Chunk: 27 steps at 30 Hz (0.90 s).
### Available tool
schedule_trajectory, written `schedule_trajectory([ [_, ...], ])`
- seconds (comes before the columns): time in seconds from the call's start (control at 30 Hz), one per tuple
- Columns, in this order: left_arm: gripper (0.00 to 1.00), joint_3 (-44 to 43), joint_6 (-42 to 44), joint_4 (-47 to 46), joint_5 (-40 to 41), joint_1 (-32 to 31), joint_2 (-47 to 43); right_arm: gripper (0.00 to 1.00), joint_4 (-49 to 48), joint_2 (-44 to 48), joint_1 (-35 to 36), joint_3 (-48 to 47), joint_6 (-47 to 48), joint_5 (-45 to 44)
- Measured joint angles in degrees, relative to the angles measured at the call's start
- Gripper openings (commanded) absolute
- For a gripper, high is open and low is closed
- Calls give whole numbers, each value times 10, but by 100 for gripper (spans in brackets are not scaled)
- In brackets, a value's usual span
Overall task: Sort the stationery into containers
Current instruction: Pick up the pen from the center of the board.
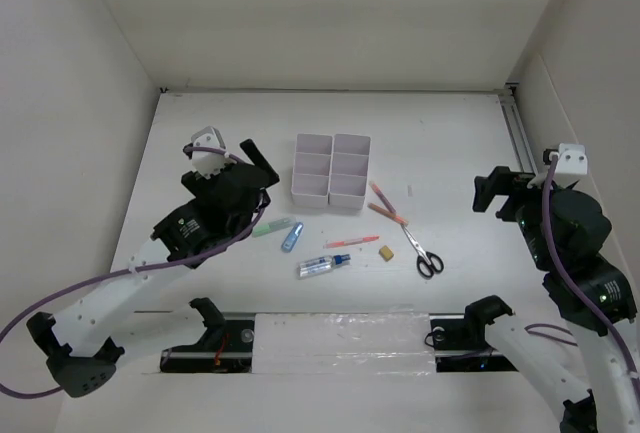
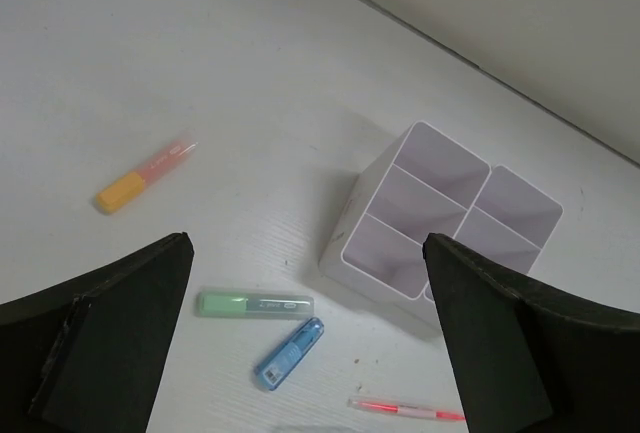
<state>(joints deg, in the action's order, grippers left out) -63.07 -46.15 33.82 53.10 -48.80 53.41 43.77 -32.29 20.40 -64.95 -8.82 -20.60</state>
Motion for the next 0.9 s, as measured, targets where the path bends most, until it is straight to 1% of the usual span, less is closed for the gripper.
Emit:
schedule_trajectory([
  [0.13,100,2,3,0,-6,0,-8,100,7,-2,0,-2,-1,-12],
  [0.23,100,9,8,-5,-10,0,-30,100,8,-3,0,-2,-2,-18],
  [0.37,100,26,21,-23,-16,0,-67,100,9,-3,0,-4,-4,-19],
  [0.5,100,36,42,-48,-31,0,-81,100,13,-4,0,-18,-7,-23],
  [0.6,100,40,105,-88,-103,0,-75,100,10,2,0,-26,-7,-8],
  [0.73,100,24,202,-119,-230,0,-24,100,7,22,0,-26,-9,38],
  [0.9,100,1,308,-139,-340,-14,98,100,1,40,0,-18,-9,89],
])
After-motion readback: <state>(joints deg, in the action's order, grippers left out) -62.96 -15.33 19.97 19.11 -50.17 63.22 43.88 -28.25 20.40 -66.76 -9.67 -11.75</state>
